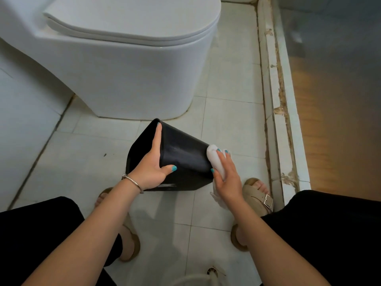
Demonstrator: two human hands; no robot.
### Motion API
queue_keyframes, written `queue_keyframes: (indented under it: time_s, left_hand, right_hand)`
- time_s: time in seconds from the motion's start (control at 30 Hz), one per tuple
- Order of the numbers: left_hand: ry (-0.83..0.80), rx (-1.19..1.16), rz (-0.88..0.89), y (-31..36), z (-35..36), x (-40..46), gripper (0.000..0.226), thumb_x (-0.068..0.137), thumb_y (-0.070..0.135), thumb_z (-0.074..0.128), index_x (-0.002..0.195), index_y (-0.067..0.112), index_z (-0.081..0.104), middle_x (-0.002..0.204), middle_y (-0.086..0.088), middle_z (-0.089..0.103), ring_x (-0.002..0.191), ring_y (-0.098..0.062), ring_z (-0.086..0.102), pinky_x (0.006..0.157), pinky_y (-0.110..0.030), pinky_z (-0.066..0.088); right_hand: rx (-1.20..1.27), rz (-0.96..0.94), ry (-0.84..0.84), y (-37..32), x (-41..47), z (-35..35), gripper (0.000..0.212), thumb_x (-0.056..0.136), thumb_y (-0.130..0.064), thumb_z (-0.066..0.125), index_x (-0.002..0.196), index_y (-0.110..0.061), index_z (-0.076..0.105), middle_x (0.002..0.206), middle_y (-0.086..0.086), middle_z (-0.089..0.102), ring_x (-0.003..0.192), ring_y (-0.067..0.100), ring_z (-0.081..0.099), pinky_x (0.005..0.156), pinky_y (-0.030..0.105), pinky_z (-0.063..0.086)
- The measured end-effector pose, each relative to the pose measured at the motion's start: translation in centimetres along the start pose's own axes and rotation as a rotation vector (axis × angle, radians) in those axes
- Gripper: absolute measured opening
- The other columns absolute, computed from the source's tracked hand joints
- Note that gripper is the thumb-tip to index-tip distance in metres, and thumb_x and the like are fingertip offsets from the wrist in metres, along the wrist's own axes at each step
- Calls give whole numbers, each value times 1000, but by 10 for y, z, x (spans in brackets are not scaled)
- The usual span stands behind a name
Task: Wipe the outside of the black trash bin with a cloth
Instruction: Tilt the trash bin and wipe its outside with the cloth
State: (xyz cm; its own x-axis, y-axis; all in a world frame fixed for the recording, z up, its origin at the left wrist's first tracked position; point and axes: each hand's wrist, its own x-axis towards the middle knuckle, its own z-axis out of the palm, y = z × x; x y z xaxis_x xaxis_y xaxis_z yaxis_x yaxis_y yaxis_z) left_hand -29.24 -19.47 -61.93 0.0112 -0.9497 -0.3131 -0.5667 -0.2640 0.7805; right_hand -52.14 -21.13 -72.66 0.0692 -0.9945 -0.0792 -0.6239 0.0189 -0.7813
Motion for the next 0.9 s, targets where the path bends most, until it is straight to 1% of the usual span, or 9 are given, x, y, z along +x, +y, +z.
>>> queue_keyframes:
  time_s: [0.1,0.17,0.3,0.43,0.5,0.57,0.67,0.73,0.9]
  left_hand:
    - [25,-3,-28,-3,1,-3,112,86,9,67,144,44,-22,130,14,33,89,-14,59,84,-26,45]
    - [37,-20,-41,-5,1,-4,112,86,8,67,145,43,-22,127,14,33,94,-15,57,87,-27,45]
    - [14,-35,-28,-8,0,-1,113,85,6,67,146,41,-21,127,12,36,104,-18,56,91,-26,44]
    - [-16,-59,-30,-11,-1,-2,113,84,1,66,146,40,-21,123,9,40,101,-15,52,87,-22,43]
    - [-37,-49,-16,-12,0,-2,113,85,1,65,146,41,-20,120,9,37,88,-5,46,76,-11,39]
    - [-56,-37,7,-12,1,-1,112,85,0,65,146,42,-20,121,11,34,78,6,40,73,-8,36]
    - [-67,-29,15,-9,1,0,111,85,1,65,146,43,-17,126,17,32,96,-7,45,84,-17,39]
    - [-55,-31,24,-7,2,-2,110,85,1,66,147,43,-15,128,16,35,103,-9,45,88,-20,39]
    - [-19,-21,54,-8,6,-3,114,82,0,68,147,43,-15,133,5,45,111,-33,55,96,-35,44]
  right_hand:
    - [-11,56,-9,-12,4,0,58,95,-20,56,144,-42,35,158,-12,24,142,14,30,104,29,35]
    - [-25,21,-29,-25,4,-1,60,94,-20,56,142,-47,34,157,-15,25,141,13,32,105,30,35]
    - [-17,-178,-113,-63,4,1,60,92,-22,58,141,-50,36,156,-20,24,137,7,33,102,23,35]
    - [124,-236,-199,-99,8,7,59,89,-26,66,139,-45,43,154,-19,31,138,-6,25,100,3,22]
    - [279,-220,-110,-101,8,9,57,83,-23,73,134,-38,53,148,-14,43,137,-4,34,108,14,30]
    - [314,-192,-29,-97,7,10,55,82,-27,75,131,-39,55,148,-12,42,137,-1,36,112,26,33]
    - [49,-182,-148,-94,2,10,57,88,-56,52,140,-59,27,157,-24,16,143,0,21,114,45,28]
    - [-33,-213,-187,-93,-1,12,62,87,-65,40,140,-62,9,159,-24,5,145,4,16,112,55,26]
    - [-27,-302,-92,-99,-1,19,56,94,-60,36,144,-57,12,161,-11,12,138,18,32,96,45,44]
